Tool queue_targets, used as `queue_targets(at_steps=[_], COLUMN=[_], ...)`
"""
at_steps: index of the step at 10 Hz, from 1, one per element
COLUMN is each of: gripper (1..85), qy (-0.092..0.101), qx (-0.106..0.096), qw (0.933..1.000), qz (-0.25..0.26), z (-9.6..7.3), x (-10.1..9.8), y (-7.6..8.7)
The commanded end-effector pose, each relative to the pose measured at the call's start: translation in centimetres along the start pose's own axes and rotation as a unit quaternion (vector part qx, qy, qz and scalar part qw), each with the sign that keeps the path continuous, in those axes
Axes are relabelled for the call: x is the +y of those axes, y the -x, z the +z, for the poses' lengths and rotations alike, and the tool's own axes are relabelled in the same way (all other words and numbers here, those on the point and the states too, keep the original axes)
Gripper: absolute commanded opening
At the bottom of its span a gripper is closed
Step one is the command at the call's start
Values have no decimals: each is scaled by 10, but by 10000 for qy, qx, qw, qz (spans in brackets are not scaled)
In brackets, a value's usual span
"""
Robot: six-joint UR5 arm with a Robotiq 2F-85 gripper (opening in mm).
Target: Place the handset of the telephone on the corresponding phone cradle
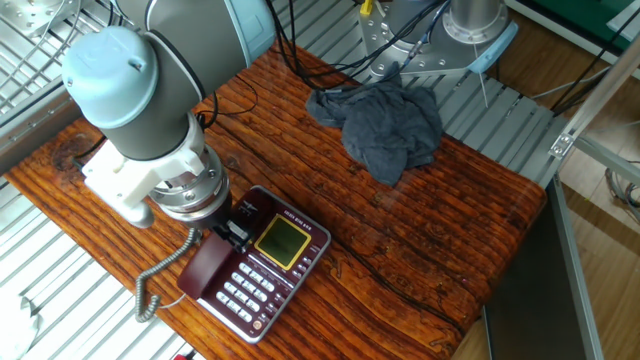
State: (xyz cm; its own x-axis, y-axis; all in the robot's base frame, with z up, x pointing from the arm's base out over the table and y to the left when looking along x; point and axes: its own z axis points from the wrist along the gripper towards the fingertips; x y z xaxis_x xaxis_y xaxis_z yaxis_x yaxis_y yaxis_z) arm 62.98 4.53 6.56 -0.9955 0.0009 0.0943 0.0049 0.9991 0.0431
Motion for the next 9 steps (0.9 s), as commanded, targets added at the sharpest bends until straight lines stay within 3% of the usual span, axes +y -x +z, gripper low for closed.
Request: queue_targets(at_steps=[1,7,9], gripper=[223,223,313], qy=[-14,-128,-5], qx=[52,27,-40], qw=[10000,9999,10000], qz=[39,57,22], z=[-5,-1,-3], x=[-2,-7,2], y=[-6,-8,-4])
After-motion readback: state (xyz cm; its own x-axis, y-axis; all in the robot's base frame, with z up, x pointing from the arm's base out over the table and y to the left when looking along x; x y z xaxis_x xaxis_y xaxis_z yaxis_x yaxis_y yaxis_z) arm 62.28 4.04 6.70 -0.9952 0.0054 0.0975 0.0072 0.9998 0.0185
